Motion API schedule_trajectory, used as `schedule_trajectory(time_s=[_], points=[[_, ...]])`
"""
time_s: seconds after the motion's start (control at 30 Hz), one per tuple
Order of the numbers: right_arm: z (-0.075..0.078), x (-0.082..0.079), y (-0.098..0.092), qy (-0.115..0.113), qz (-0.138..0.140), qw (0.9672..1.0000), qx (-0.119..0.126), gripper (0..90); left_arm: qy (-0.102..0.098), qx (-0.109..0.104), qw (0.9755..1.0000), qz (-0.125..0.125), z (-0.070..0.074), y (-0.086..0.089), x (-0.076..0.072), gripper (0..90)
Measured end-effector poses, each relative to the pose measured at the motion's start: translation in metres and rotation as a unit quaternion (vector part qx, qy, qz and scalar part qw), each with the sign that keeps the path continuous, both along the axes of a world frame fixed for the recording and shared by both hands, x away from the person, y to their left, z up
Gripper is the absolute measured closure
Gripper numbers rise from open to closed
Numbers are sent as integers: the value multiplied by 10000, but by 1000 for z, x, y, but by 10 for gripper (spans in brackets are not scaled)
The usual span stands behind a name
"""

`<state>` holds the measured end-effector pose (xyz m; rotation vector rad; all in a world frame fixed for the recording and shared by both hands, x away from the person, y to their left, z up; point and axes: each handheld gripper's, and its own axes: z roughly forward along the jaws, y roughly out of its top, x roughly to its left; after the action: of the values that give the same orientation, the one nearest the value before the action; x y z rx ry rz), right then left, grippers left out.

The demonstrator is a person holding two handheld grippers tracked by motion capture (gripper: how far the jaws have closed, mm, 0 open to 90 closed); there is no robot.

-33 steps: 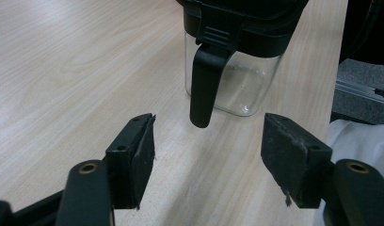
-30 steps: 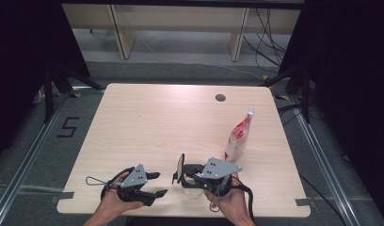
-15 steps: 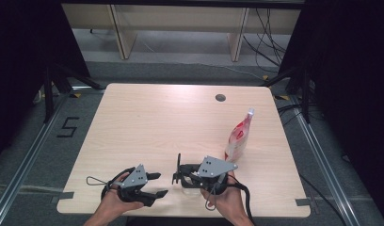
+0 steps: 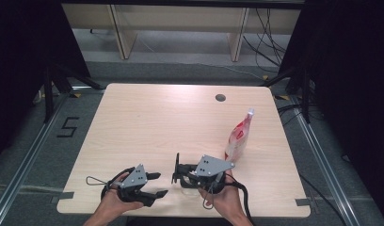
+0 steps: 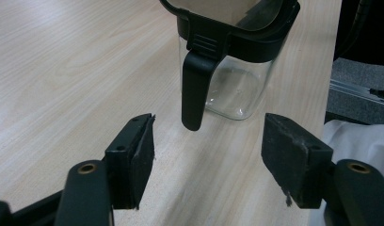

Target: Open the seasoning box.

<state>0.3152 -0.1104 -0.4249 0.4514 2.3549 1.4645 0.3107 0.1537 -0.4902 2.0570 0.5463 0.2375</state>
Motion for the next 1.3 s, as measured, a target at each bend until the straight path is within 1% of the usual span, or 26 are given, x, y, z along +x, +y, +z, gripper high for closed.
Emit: schedule_trajectory(time_s=[0.2, 0.23, 0.27, 0.3, 0.33, 0.37, 0.4, 0.47, 0.5, 0.6, 0.67, 0.7, 0.73, 0.77, 0.8, 0.83, 0.93, 0.97, 1.03, 1.07, 1.13, 1.17, 1.2, 1.23, 1.27, 1.3], points=[[0, 0, -2, -42, -16, 10000, 19, 847, 9, 4, 10000, 10, 0, 1, 0, 349], [0, 0, -3, -22, -23, 10000, 41, 840, -14, 72, 10000, 0, 1, 1, 0, 348], [0, 1, -4, -78, -29, 10000, 56, 831, 36, -54, 10000, 12, 1, 0, -1, 348], [0, 0, -8, -121, -117, 9998, 83, 808, 55, -48, 10000, -3, 1, 1, -1, 348], [0, 0, -8, -121, -117, 9998, 83, 808, 50, -55, 10000, 2, 1, 1, -1, 348], [0, -1, -13, -2, -137, 9998, 131, 754, 4, -17, 10000, 15, 1, 1, 0, 347], [0, -1, -13, -2, -137, 9998, 131, 754, 4, -17, 10000, 15, 1, 1, 0, 347], [-1, -5, -23, -6, -326, 9992, 238, 675, -20, 2, 10000, 33, 2, 2, -1, 346], [-1, -6, -28, -61, -402, 9990, 208, 658, -15, -29, 10000, 55, 2, 2, -1, 346], [-1, -9, -37, -78, -510, 9986, 153, 643, -20, -24, 10000, 41, 2, 2, -1, 344], [-3, -10, -45, -116, -678, 9975, 181, 621, 17, -32, 10000, 48, 1, 2, -1, 340], [-3, -12, -49, -32, -824, 9964, 194, 606, 16, -27, 10000, 42, 1, 2, -1, 340], [-5, -13, -57, -56, -975, 9950, 195, 578, 11, -31, 10000, 35, 1, 2, -1, 339], [-6, -12, -61, -201, -979, 9949, 146, 569, 42, -86, 9999, 57, 1, 2, -1, 338], [-6, -12, -61, -201, -979, 9949, 146, 569, 42, -86, 9999, 57, 1, 2, -1, 336], [-7, -15, -64, -92, -1068, 9941, 172, 557, 19, -98, 9999, 51, 1, 3, -1, 336], [-12, -15, -75, -139, -1316, 9911, 121, 531, 29, -43, 10000, 70, 2, 5, -1, 332], [-14, -14, -78, -151, -1427, 9895, 152, 522, -60, -14, 10000, -1, 2, 5, 0, 330], [-17, -14, -85, -123, -1667, 9858, 147, 490, -39, -26, 10000, 11, 3, 5, 0, 325], [-21, -13, -91, -122, -1819, 9832, 101, 480, 78, -94, 9999, 111, 2, 4, 0, 307], [-25, -14, -94, 30, -1899, 9818, 85, 464, 107, -52, 9999, 114, 2, 4, 1, 298], [-25, -14, -94, 30, -1899, 9818, 85, 464, 107, -52, 9999, 114, 2, 4, 1, 294], [-28, -14, -100, 54, -2070, 9783, 34, 455, 41, -18, 10000, 82, 2, 4, 2, 293], [-28, -14, -100, 54, -2070, 9783, 34, 455, 107, -70, 9998, 163, 2, 4, 2, 293], [-30, -12, -103, 4, -2085, 9780, 54, 447, 60, -36, 9998, 170, 3, 5, 3, 292], [-32, -12, -105, 81, -2195, 9755, 90, 431, 63, -44, 9998, 156, 4, 5, 4, 289]])
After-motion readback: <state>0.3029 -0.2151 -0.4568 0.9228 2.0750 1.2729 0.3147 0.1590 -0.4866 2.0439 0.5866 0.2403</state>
